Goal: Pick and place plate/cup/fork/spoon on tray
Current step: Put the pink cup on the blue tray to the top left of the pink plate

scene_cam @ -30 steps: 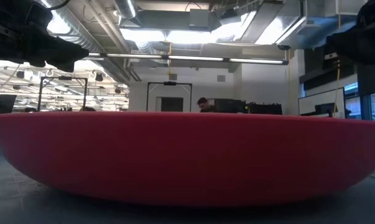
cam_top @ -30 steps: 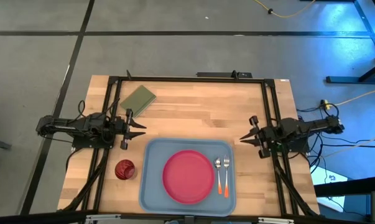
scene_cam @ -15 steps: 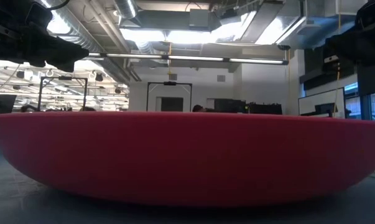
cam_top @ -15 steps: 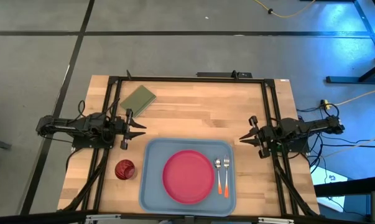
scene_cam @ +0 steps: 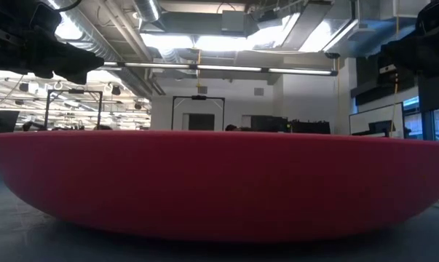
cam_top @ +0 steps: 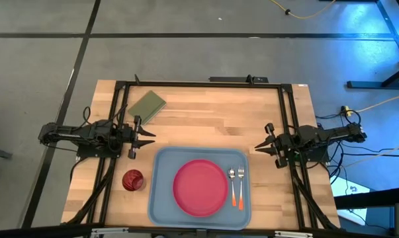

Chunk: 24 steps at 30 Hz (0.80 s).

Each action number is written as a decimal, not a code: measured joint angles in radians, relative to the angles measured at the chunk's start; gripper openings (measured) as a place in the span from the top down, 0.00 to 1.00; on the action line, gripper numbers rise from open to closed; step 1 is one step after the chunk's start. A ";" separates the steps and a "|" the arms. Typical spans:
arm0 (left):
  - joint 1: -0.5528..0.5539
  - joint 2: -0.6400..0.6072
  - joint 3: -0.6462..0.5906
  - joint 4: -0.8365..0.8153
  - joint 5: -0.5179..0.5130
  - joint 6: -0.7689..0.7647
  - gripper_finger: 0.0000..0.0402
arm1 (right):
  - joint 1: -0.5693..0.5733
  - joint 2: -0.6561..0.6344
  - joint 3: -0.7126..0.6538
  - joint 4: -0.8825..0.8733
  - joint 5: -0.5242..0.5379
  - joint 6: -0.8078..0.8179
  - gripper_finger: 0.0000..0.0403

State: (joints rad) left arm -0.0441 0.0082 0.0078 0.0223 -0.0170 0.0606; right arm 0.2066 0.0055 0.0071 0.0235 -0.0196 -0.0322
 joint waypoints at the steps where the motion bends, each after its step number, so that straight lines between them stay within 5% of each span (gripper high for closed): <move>1: 0.000 0.000 0.000 0.000 0.000 0.000 0.75 | 0.000 0.000 0.000 0.000 0.000 0.001 0.89; 9: -0.001 0.000 0.000 0.044 -0.024 -0.005 0.75 | 0.000 0.000 0.000 0.000 0.000 0.001 0.89; 15: 0.000 0.001 0.091 0.135 -0.351 -0.178 0.75 | 0.000 0.000 0.000 0.000 0.000 0.000 0.89; 20: -0.014 0.085 0.203 0.085 -0.222 -0.212 0.75 | 0.000 0.000 0.000 0.000 0.000 0.000 0.89; 24: -0.030 0.225 0.273 0.089 -0.231 -0.242 0.75 | 0.000 0.000 0.000 0.000 0.000 0.002 0.89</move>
State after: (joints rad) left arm -0.0745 0.2333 0.2808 0.1117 -0.2478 -0.1813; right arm 0.2066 0.0055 0.0071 0.0238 -0.0195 -0.0303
